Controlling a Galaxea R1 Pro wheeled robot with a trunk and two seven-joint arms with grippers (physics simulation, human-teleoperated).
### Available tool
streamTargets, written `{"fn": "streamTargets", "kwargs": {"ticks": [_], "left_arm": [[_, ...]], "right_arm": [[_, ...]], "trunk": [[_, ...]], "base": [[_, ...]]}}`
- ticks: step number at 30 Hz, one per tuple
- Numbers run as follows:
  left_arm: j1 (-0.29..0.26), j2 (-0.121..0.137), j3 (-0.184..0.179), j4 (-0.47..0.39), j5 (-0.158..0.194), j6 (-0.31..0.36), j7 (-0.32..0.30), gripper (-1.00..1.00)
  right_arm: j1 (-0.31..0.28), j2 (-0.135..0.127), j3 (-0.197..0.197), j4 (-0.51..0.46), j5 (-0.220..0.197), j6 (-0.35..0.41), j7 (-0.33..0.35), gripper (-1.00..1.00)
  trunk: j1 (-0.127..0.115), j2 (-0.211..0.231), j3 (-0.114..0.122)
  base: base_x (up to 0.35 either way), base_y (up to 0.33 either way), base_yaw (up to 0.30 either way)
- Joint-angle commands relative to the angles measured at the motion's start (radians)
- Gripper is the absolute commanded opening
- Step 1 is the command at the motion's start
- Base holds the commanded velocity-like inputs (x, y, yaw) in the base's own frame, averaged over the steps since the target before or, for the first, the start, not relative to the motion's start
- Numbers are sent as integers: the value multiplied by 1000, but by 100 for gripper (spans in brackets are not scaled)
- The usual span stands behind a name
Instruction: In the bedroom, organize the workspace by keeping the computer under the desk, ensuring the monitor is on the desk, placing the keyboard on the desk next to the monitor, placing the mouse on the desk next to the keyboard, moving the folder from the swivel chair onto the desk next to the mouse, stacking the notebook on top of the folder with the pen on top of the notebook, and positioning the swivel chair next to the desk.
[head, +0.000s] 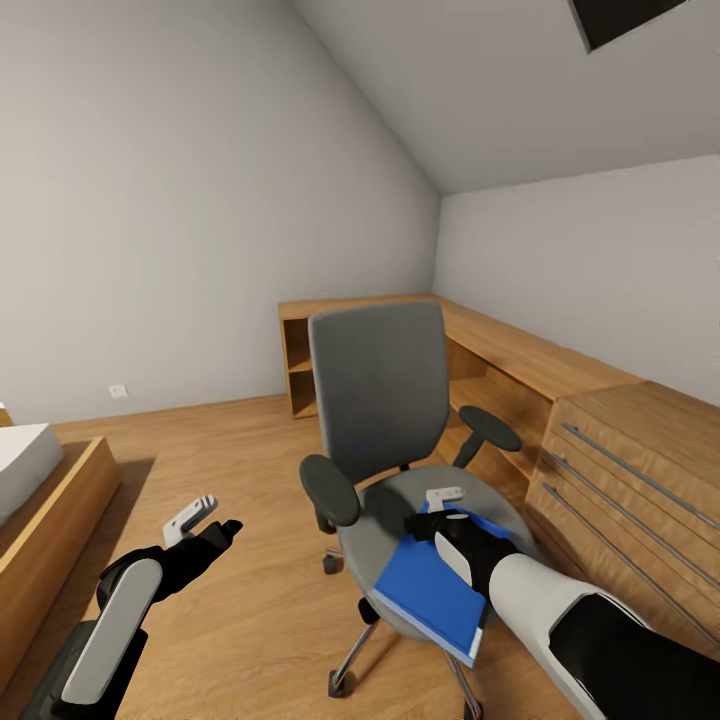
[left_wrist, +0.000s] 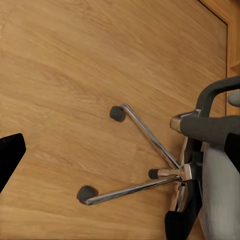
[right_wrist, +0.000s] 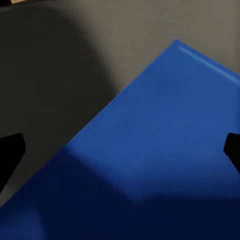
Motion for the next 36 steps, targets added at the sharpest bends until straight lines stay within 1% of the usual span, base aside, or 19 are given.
{"fn": "streamTargets", "kwargs": {"ticks": [1,7,14,36], "left_arm": [[-1,1,-1,-1,10,0,10,100],[-1,1,-1,-1,11,0,10,100],[-1,1,-1,-1,11,-1,10,100],[-1,1,-1,2,11,-2,11,100]], "right_arm": [[0,0,0,34,-18,5,-5,100],[0,-1,-1,34,-13,5,-5,100],[0,-1,-2,33,-1,2,-5,100],[0,-4,-6,30,1,-20,-2,100]], "trunk": [[0,0,-1],[0,0,-1],[-27,49,21],[-111,203,90]], "base": [[-19,0,0],[-7,0,0],[-1,0,0],[0,0,0]]}}
